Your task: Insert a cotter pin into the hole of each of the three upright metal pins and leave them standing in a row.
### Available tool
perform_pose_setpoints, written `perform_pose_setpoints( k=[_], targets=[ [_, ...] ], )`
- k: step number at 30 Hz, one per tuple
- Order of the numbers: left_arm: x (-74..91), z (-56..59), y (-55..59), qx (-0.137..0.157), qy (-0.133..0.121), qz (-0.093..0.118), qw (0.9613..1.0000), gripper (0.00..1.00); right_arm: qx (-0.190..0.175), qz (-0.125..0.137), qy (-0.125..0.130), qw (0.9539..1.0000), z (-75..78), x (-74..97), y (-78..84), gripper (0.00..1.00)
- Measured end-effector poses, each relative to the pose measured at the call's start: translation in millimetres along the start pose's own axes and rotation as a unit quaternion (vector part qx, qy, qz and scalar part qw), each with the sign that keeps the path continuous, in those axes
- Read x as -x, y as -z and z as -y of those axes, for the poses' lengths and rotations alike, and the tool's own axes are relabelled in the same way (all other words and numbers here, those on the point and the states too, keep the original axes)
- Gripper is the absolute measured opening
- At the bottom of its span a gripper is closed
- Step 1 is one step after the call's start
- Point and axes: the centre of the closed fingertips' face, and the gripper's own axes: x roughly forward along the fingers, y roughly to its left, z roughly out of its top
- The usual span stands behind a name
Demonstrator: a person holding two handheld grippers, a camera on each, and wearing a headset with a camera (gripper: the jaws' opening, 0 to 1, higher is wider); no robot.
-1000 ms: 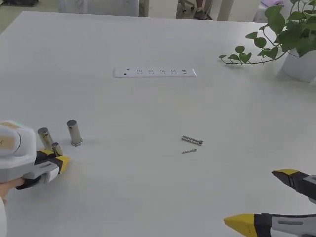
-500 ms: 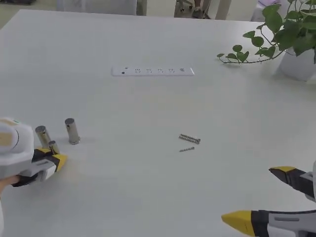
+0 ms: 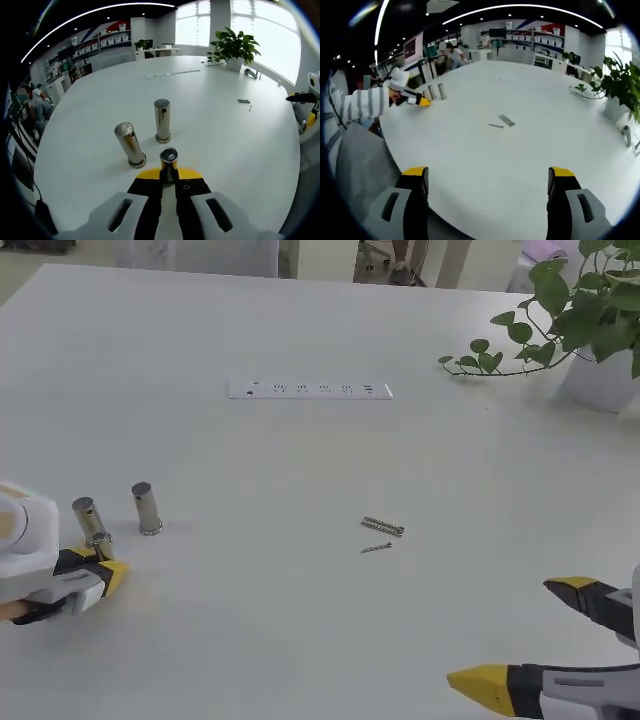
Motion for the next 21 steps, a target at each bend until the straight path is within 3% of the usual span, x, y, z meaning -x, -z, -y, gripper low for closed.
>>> perform_pose_setpoints(
  k=[8, 13, 21],
  targets=[
    [3.2, 11.7, -8.7, -0.023, 0.022, 0.015, 0.9994, 0.07, 0.000, 0.001, -0.004, 1.0000, -2.3, -0.2, -0.4, 1.00],
    [7.9, 24.1, -15.7, -0.019, 0.055, 0.032, 0.9978, 0.07, -0.001, 0.004, -0.007, 1.0000, -3.5, -0.2, -0.8, 1.00],
    [15.9, 35.9, -24.2, -0.054, 0.081, 0.042, 0.9944, 0.07, -0.004, 0.008, -0.010, 0.9999, -5.0, 0.6, -2.0, 1.00]
  ],
)
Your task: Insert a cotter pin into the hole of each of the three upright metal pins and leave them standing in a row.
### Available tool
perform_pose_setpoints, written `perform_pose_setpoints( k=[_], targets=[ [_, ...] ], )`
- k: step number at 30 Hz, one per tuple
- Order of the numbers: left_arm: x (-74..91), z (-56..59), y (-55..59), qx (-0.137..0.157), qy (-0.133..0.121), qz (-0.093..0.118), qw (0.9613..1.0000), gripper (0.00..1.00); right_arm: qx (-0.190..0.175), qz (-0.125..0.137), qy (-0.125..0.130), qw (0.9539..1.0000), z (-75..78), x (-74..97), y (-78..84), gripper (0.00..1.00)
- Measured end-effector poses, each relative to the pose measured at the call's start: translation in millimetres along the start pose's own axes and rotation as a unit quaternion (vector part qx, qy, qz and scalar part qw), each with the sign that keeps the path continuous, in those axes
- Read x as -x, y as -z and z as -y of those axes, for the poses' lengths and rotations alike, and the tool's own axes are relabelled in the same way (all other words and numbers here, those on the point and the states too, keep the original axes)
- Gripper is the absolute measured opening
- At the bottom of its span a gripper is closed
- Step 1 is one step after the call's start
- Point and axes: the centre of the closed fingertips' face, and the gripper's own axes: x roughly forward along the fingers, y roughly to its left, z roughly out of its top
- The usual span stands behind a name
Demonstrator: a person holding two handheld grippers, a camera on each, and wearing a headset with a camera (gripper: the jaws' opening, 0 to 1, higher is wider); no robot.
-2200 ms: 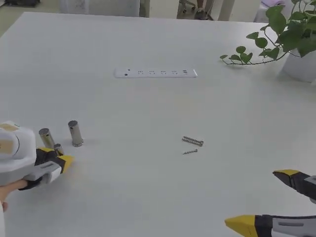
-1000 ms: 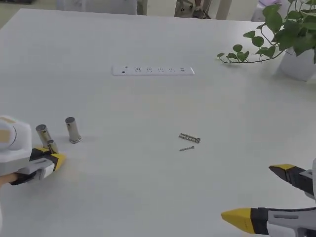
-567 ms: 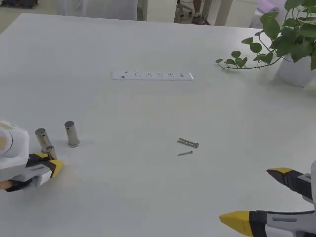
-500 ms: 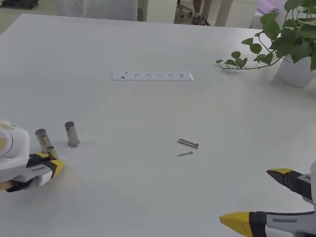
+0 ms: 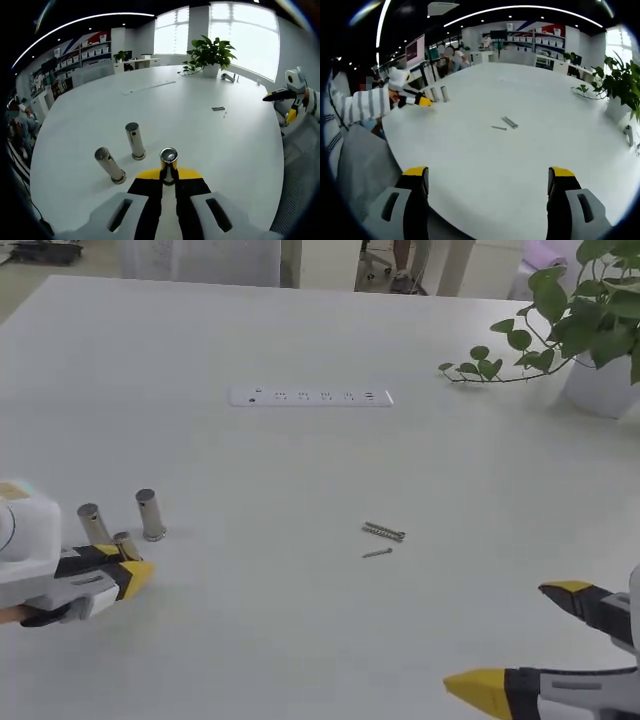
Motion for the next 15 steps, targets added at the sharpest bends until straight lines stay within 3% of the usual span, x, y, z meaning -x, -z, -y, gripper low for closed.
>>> perform_pose_setpoints(
  k=[3, 8, 10, 15],
  targets=[
    [1.1, 2.1, -0.7, -0.012, 0.001, -0.005, 0.9999, 0.07, 0.000, 0.002, 0.000, 1.0000, -0.2, 0.6, -0.3, 1.00],
    [3.7, 11.8, -3.5, -0.028, 0.025, -0.001, 0.9993, 0.07, -0.003, 0.006, 0.000, 1.0000, -1.0, 1.4, -0.9, 1.00],
    [5.4, 20.2, -7.2, -0.022, 0.048, 0.011, 0.9985, 0.07, -0.004, 0.007, -0.001, 1.0000, -1.6, 1.4, -1.2, 1.00],
    [11.1, 40.9, -12.3, -0.058, 0.095, 0.020, 0.9936, 0.07, -0.001, 0.006, -0.004, 1.0000, -4.0, 1.2, -0.3, 1.00]
  ],
)
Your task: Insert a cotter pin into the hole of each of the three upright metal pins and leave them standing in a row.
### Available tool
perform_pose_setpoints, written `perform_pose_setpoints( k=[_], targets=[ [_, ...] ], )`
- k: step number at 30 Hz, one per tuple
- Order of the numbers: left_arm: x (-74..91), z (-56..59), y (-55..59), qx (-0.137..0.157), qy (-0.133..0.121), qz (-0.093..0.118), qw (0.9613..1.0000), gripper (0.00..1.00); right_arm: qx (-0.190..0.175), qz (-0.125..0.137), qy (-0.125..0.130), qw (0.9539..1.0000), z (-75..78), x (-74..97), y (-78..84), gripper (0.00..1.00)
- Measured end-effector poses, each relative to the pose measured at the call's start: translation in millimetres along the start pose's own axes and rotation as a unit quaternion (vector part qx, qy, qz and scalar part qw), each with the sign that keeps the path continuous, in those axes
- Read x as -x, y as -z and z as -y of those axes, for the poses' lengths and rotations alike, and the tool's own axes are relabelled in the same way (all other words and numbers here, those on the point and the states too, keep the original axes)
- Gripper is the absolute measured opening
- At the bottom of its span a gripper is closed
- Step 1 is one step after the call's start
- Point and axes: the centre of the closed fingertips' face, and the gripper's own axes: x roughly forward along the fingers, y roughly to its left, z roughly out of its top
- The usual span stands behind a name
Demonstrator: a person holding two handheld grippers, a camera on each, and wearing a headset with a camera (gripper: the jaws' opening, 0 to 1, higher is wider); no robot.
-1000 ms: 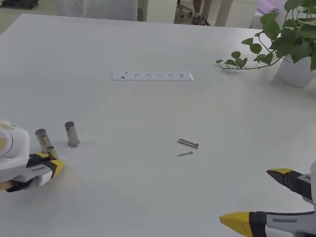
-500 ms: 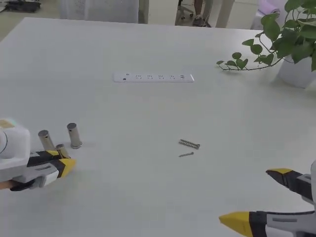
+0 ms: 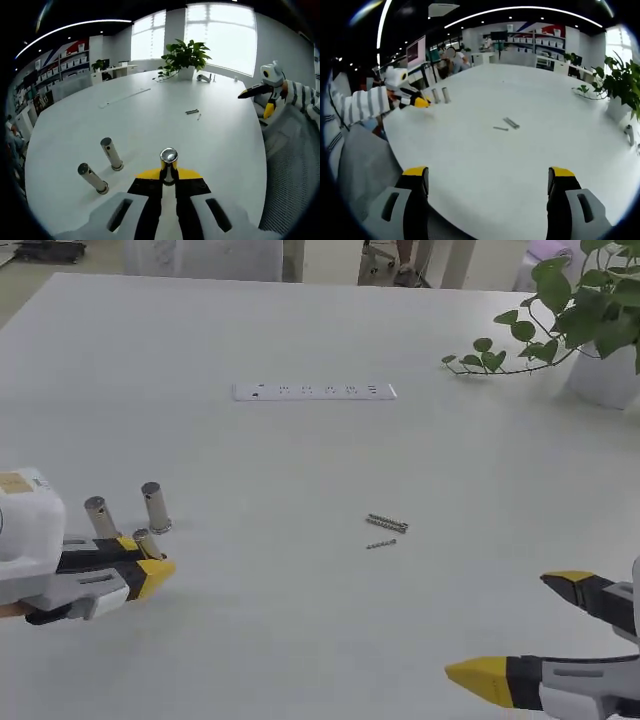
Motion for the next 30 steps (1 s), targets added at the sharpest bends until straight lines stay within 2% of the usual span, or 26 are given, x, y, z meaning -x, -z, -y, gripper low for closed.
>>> perform_pose_setpoints(
  k=[3, 6, 11, 15, 21, 30],
  targets=[
    [0.7, 6.3, -3.2, -0.020, 0.006, -0.001, 0.9998, 0.07, -0.002, 0.000, -0.002, 1.0000, -1.3, -0.4, 0.8, 1.00],
    [1.1, 14.5, -7.6, -0.032, 0.024, 0.002, 0.9992, 0.07, -0.001, -0.001, -0.002, 1.0000, -1.8, -0.5, 1.6, 1.00],
    [-1.3, 30.1, -14.2, -0.068, 0.057, -0.006, 0.9960, 0.07, 0.000, -0.003, -0.002, 1.0000, -1.9, -0.3, 2.5, 1.00],
    [-4.8, 39.3, -20.8, -0.080, 0.077, -0.003, 0.9938, 0.07, -0.001, -0.003, -0.003, 1.0000, -2.2, -0.4, 2.2, 1.00],
    [-12.6, 59.8, -27.1, -0.117, 0.114, -0.011, 0.9865, 0.07, -0.002, -0.007, -0.004, 1.0000, -3.4, -2.0, 3.3, 1.00],
    [-24.4, 82.0, -20.4, -0.143, 0.156, -0.026, 0.9771, 0.07, 0.000, -0.011, -0.004, 0.9999, -3.7, -1.7, 4.0, 1.00]
  ],
)
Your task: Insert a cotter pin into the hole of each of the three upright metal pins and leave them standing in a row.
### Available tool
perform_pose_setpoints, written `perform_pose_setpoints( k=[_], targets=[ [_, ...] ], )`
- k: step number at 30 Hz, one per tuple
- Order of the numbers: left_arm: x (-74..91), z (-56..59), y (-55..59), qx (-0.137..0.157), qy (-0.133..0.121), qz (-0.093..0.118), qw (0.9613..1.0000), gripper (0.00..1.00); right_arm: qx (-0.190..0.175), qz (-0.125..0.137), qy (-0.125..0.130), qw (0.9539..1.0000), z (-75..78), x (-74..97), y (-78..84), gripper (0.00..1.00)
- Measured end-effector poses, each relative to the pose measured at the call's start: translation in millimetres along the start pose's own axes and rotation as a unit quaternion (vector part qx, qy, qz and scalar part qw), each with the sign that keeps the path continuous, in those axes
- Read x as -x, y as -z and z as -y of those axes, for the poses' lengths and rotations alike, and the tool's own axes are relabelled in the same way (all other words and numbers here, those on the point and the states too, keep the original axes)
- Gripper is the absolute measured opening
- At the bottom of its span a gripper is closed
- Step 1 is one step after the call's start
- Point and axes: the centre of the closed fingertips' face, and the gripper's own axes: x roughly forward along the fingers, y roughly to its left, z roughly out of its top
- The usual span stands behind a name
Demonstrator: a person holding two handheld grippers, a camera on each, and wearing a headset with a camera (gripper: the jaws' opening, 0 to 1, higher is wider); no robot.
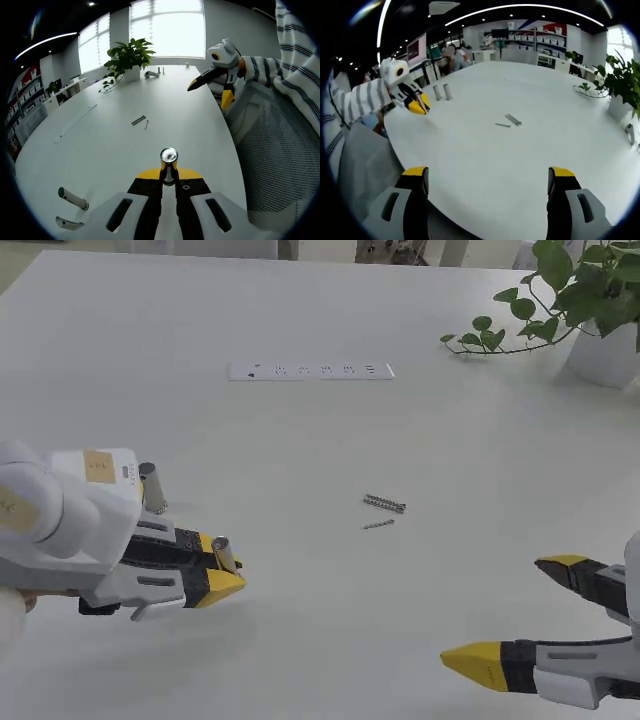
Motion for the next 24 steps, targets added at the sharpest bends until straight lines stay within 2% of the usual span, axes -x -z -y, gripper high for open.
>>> perform_pose_setpoints(
  k=[6, 15, 17, 24],
  targets=[
    [-12.3, 12.5, 3.5, -0.006, 0.026, -0.010, 0.9996, 0.07, -0.001, -0.001, 0.002, 1.0000, 0.5, 0.7, 1.2, 1.00],
    [-23.5, 25.1, 13.5, -0.017, 0.052, -0.020, 0.9983, 0.07, 0.002, -0.002, 0.005, 1.0000, 2.6, -0.7, 2.6, 1.00],
    [-25.9, 27.6, 16.4, -0.022, 0.055, -0.025, 0.9979, 0.07, 0.002, -0.002, 0.004, 1.0000, 2.6, -1.1, 1.2, 1.00],
    [-32.9, 32.5, 21.9, -0.014, 0.063, -0.026, 0.9976, 0.07, 0.010, -0.010, -0.004, 0.9999, -0.3, -2.9, 2.5, 1.00]
  ],
)
